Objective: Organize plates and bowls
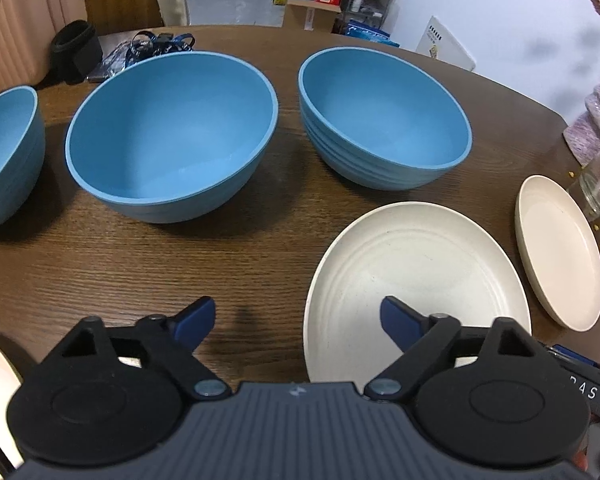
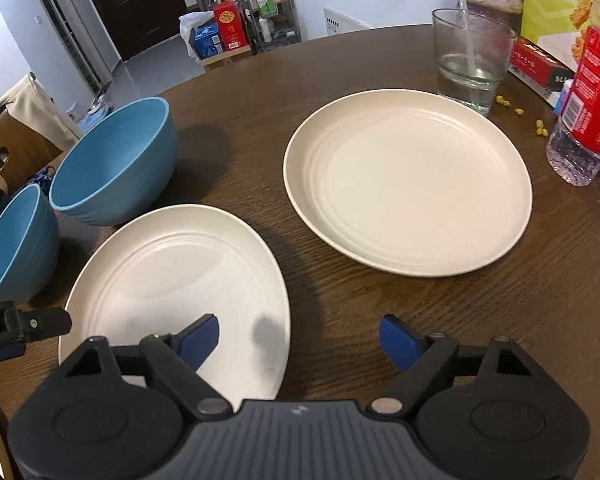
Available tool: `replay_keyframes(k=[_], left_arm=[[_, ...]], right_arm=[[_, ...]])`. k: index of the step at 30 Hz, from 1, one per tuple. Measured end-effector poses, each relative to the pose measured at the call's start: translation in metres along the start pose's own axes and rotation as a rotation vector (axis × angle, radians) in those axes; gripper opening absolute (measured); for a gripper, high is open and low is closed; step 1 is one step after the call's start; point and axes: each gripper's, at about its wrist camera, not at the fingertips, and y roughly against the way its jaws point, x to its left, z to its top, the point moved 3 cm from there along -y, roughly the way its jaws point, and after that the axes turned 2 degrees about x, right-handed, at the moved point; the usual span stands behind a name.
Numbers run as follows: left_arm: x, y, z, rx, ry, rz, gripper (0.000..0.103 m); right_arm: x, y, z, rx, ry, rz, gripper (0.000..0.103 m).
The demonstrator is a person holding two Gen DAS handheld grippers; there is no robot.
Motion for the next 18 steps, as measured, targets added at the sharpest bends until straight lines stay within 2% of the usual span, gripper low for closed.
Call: replay_keyframes(k=[1,5,9,15,18], left_arm=[[-0.001,-0.001,0.000,0.004,0.005,0.002,0.082],[0.000,-0.006,0.000,0.023,0.034,0.002,0.072],[0.000,-0.008,0.000,0.033,0.049,-0.002,0.063],[-0.001,-0.013,-0.002,0.054,0.074,-0.017,0.043],[-0.002,-0.015,-0.003,0.061,0.086,-0.022,0.035]], right_arm=[[0.000,-0.001,0.001,0.001,0.002,0.003,0.076],[0.002,-0.005,0.003,0.012,0.010,0.023,0.067],[0.002,-0.008,0.005,0.023,0.015,0.046,0.049],[0.001,-0.013,0.007,0.037,0.008,0.072,0.035],[-0.001,-0.015,0.008,0.039,0.003,0.090,0.025]])
